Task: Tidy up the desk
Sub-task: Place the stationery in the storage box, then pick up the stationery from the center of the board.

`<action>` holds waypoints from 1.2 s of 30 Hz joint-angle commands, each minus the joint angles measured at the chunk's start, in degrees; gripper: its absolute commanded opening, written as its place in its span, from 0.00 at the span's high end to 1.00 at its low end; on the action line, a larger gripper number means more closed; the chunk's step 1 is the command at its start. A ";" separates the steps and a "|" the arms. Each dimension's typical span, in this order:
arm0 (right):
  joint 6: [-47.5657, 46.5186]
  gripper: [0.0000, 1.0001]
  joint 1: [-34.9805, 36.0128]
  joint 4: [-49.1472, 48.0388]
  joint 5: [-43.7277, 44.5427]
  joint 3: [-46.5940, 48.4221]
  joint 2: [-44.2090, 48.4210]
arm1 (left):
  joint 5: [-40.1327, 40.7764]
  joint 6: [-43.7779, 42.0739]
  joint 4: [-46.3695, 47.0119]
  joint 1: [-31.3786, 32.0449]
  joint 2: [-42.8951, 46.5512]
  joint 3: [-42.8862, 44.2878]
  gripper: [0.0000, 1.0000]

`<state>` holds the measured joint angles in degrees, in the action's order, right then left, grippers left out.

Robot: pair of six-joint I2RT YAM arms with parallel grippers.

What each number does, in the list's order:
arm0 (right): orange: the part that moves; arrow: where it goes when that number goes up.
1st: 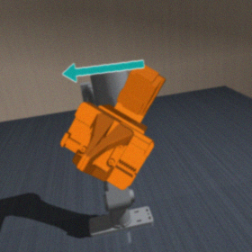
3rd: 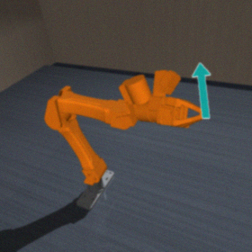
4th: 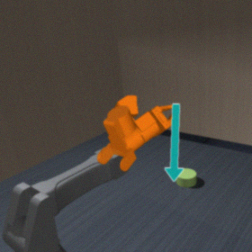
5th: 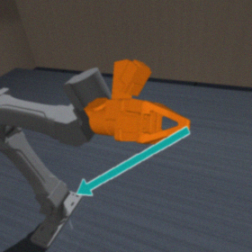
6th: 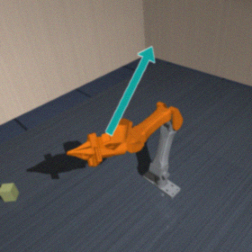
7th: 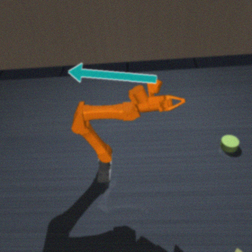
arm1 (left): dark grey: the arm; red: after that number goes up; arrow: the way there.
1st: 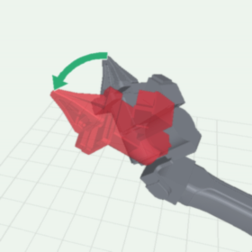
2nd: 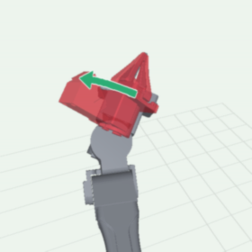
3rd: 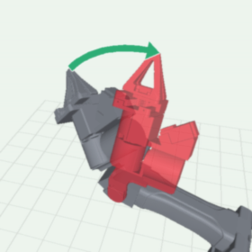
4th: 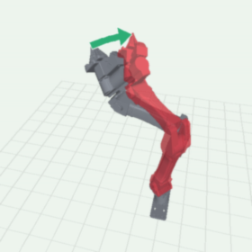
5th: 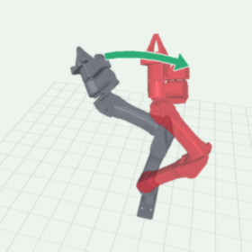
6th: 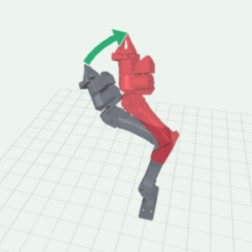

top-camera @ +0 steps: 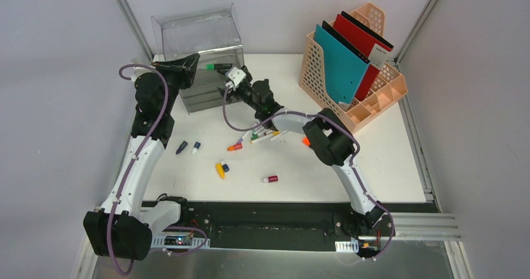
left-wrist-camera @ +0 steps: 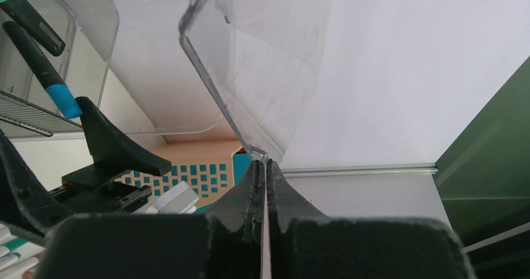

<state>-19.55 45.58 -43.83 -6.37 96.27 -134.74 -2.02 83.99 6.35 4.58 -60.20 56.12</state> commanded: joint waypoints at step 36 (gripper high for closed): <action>-0.22 0.05 -0.24 5.01 -24.88 -35.35 33.52 | -2.07 1.07 4.61 0.43 2.51 -0.12 1.00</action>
<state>-25.41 47.29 -44.16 -21.26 63.05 -110.06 -2.11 84.03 6.46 4.58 -59.86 56.10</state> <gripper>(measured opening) 0.956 0.007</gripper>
